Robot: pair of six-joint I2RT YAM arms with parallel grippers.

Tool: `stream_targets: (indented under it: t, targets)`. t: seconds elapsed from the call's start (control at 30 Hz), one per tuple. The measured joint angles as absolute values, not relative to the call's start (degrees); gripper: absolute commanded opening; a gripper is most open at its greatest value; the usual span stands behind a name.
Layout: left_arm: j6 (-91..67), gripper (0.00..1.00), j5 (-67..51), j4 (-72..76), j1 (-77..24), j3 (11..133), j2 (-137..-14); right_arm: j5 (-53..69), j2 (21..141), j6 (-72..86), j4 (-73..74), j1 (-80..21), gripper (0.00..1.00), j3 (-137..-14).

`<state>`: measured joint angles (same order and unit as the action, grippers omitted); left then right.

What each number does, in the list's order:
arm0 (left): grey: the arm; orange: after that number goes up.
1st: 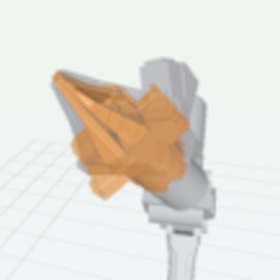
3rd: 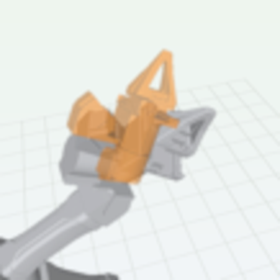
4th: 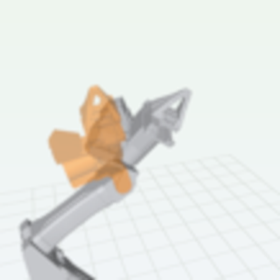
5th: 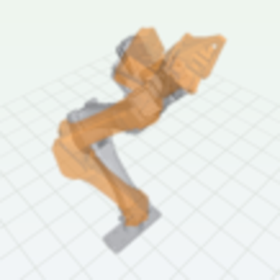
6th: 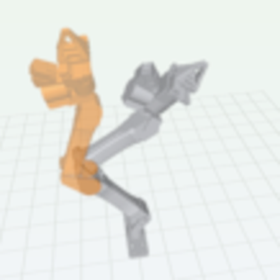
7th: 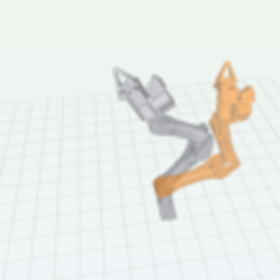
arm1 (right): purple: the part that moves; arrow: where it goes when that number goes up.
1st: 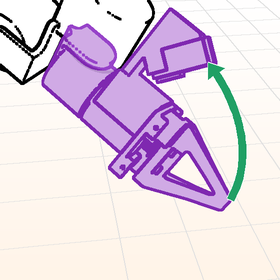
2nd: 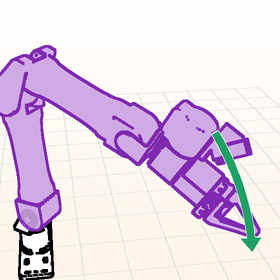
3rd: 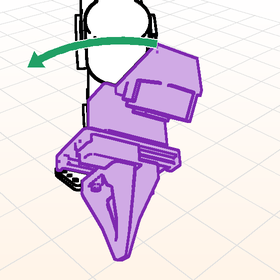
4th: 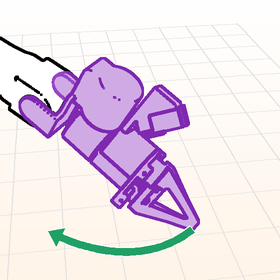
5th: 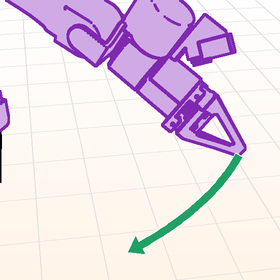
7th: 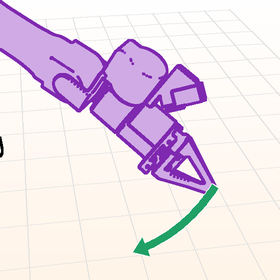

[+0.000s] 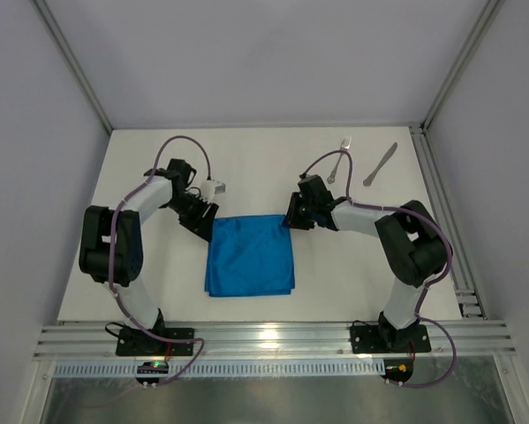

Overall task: Fold the napkin into a case and place the utensils inside
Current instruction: Smooth out the lower triangle-folded napkin at the center of the board.

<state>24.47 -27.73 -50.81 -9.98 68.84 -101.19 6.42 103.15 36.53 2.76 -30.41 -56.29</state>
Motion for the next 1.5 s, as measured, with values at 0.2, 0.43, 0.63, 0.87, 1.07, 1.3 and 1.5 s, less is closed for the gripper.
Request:
stream_targets:
  t: [0.2,0.43,0.63,0.87,1.07,1.3,1.5]
  targets:
    - [20.86,0.59,-28.21,-46.83,-10.17,74.41,-109.84,7.25,102.96,36.07,2.72,-30.41,0.29,-55.9]
    - [17.32,0.6,-27.83,-45.28,-10.09,79.2,-113.54,6.5,99.37,34.39,5.45,-30.41,0.31,-55.61]
    - [16.58,0.59,-28.05,-45.23,-10.09,80.82,-114.8,4.91,95.48,33.47,8.05,-30.61,0.31,-55.72]
    - [17.02,0.47,-28.75,-45.54,-10.0,81.52,-115.68,3.42,91.39,34.87,7.05,-35.68,0.22,-55.24]
    - [18.46,0.24,-31.51,-45.63,-10.0,81.43,-116.64,5.87,93.47,38.89,0.6,-40.23,0.13,-54.7]
    - [20.51,0.04,-34.59,-46.22,-10.0,79.7,-116.68,9.21,101.38,44.4,-6.35,-41.21,0.07,-52.6]
    - [21.98,0.0,-37.98,-46.68,-10.0,77.36,-116.11,9.87,102.78,47.59,-8.64,-41.82,0.04,-49.98]
